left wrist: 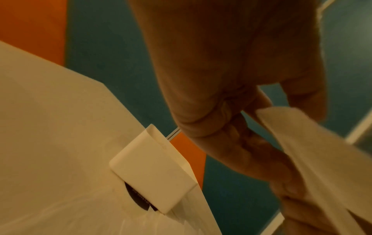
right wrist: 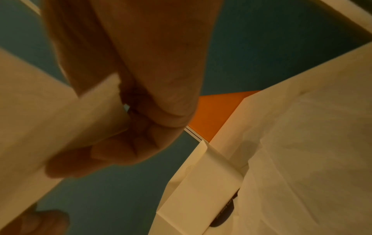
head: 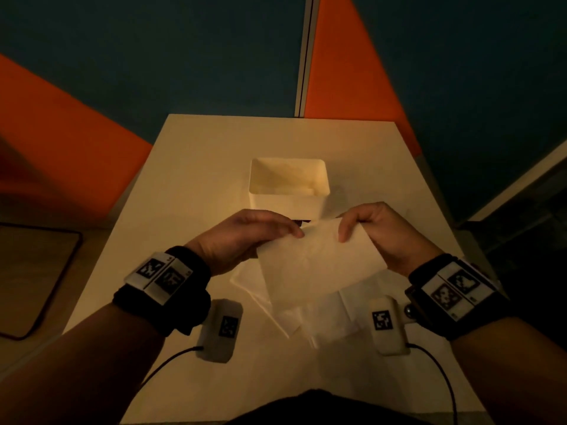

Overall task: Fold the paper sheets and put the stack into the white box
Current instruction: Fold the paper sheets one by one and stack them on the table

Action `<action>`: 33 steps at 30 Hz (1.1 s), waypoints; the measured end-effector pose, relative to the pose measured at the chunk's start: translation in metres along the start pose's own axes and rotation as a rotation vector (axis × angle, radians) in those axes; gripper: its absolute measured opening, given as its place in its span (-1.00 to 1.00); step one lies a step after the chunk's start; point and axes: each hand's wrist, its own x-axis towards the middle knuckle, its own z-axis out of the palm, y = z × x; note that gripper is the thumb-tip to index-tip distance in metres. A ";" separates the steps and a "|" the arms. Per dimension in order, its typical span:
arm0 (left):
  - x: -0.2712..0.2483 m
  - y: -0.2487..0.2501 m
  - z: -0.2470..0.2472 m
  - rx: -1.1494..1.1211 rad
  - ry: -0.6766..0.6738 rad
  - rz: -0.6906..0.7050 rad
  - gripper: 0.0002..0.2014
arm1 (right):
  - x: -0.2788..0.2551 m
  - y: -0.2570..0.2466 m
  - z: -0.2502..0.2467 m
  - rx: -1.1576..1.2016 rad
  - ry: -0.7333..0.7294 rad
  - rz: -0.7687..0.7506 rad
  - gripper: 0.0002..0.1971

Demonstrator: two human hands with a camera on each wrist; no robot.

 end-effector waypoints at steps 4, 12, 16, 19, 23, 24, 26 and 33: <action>0.008 -0.005 0.010 0.142 -0.072 -0.014 -0.78 | 0.007 -0.003 0.008 -0.098 -0.096 0.005 -0.47; 0.009 -0.034 -0.007 0.087 0.383 -0.118 -0.78 | 0.020 0.043 -0.012 -0.330 0.259 0.131 -0.66; 0.011 -0.069 -0.035 0.172 0.597 -0.203 -0.74 | 0.015 0.080 -0.031 -0.954 0.247 0.384 -0.34; 0.013 -0.098 -0.051 0.325 0.650 -0.284 -0.63 | 0.008 0.094 -0.035 -1.112 0.178 0.478 -0.17; 0.010 -0.124 -0.067 0.591 0.700 -0.324 -0.51 | 0.002 0.106 -0.037 -1.152 0.132 0.493 -0.07; 0.009 -0.128 -0.071 0.630 0.710 -0.323 -0.49 | 0.001 0.108 -0.038 -1.160 0.123 0.493 -0.06; 0.008 -0.133 -0.077 0.701 0.714 -0.327 -0.48 | 0.000 0.110 -0.040 -1.163 0.119 0.480 -0.05; 0.010 -0.134 -0.091 0.860 0.687 -0.278 -0.42 | -0.005 0.114 -0.042 -1.228 0.112 0.437 0.09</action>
